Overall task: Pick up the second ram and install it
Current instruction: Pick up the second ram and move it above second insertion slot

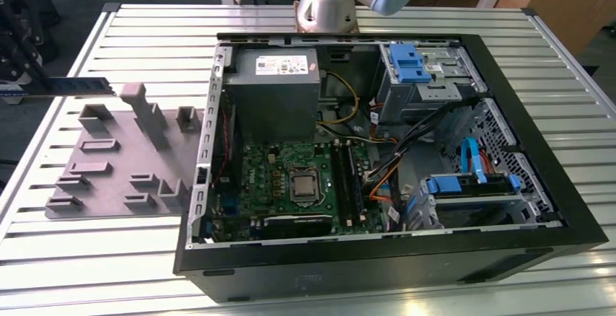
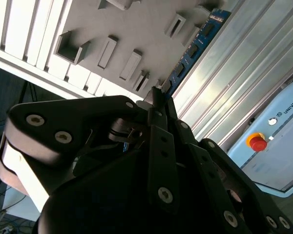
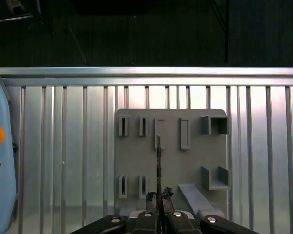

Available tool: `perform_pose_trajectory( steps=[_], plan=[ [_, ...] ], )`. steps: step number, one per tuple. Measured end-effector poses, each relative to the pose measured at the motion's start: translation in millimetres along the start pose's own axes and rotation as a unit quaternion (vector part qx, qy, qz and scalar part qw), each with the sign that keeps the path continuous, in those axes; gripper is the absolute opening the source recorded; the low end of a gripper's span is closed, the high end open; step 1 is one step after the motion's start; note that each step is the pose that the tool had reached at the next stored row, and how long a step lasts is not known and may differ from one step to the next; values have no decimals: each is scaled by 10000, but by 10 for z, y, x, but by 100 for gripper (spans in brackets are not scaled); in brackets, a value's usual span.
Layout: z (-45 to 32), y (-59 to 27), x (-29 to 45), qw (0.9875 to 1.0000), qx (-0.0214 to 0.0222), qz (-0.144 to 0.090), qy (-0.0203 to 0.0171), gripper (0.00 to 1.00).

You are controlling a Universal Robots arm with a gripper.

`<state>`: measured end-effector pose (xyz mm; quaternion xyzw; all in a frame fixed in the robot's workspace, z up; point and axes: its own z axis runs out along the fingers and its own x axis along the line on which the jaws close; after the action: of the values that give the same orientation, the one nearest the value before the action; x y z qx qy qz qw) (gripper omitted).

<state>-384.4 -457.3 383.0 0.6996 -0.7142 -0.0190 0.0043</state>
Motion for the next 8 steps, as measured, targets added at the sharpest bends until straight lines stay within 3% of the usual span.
perform_pose_trajectory(
  steps=[8],
  plan=[
    [-1,-37,-1,10000,0,0,0,14]
  ],
)
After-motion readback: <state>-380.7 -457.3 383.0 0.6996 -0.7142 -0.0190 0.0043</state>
